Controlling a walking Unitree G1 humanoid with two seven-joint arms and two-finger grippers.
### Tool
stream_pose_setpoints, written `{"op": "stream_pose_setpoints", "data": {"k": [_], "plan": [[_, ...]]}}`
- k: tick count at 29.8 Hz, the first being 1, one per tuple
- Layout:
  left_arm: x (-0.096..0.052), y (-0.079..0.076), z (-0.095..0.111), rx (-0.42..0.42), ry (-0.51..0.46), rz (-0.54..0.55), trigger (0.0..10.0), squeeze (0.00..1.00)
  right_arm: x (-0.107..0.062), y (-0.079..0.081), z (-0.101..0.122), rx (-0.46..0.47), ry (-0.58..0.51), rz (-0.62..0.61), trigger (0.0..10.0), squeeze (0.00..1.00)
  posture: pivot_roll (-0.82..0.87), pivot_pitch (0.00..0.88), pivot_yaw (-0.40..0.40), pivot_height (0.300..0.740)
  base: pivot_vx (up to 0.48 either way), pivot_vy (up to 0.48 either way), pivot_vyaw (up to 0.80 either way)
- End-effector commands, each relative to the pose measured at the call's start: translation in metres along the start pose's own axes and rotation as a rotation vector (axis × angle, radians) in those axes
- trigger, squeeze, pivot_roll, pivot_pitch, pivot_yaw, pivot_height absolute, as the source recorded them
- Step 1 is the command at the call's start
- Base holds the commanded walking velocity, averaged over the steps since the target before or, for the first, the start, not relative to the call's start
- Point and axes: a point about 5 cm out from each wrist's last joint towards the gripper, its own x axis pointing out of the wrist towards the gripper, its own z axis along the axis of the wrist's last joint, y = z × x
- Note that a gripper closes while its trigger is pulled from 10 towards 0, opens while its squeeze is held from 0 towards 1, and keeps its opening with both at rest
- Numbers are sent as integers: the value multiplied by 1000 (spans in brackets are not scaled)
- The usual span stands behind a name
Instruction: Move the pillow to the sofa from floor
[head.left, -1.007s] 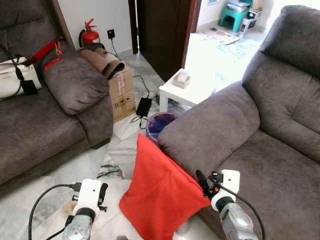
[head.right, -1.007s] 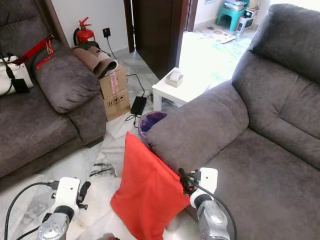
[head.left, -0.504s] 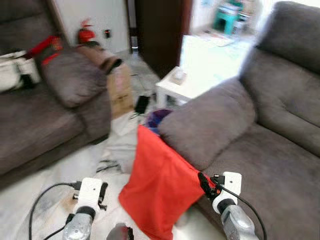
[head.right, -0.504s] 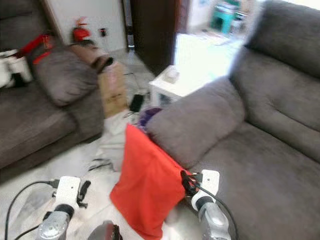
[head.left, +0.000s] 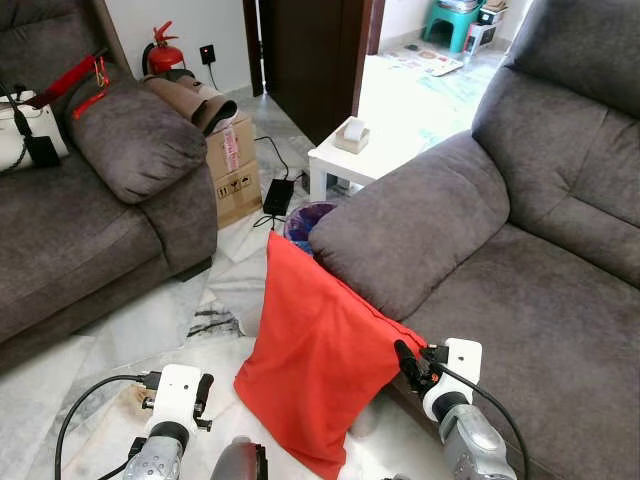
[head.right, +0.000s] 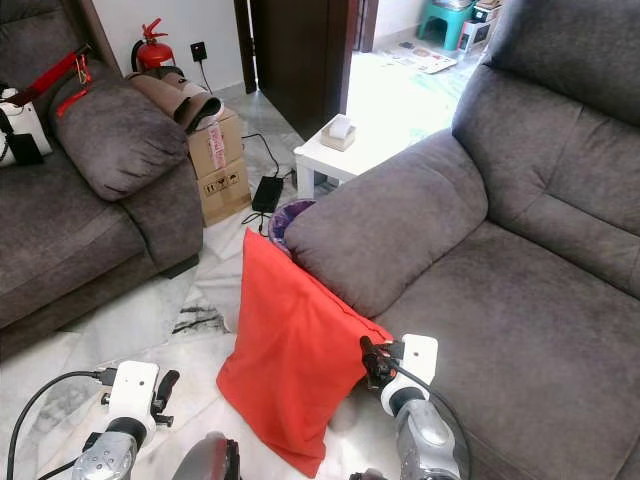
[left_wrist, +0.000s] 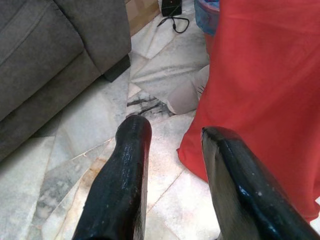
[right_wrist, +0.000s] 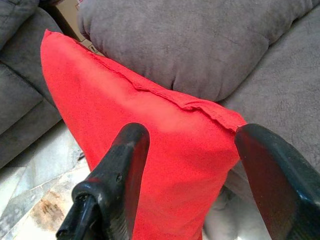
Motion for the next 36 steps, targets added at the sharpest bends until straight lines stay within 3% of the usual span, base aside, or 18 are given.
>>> {"op": "stream_pose_setpoints", "data": {"k": [1, 14, 28, 34, 36], "plan": [[-2, 3, -2, -4, 1, 3, 10000, 0, 1, 0, 5, 14, -30, -3, 10000, 0, 127, 148, 1, 627, 0, 0, 0], [-2, 3, 0, 11, -8, 2, 10000, 0, 7, -4, 23, -27, -74, 10, 10000, 0, 133, 159, 1, 627, 129, 0, 0], [-4, 8, -2, 14, -4, 11, 10000, 0, 1, -25, 28, -24, -99, -76, 10000, 0, 139, 161, 3, 627, 205, 0, 0], [-5, 5, -3, 12, -2, 4, 10000, 0, 1, -32, 34, -134, -69, -76, 10000, 0, 144, 163, 3, 627, 0, 0, 0], [-5, 5, -3, 12, -2, 0, 10000, 0, 2, -34, 35, -243, -28, -57, 10000, 0, 146, 164, 3, 627, 0, 0, 0]]}}
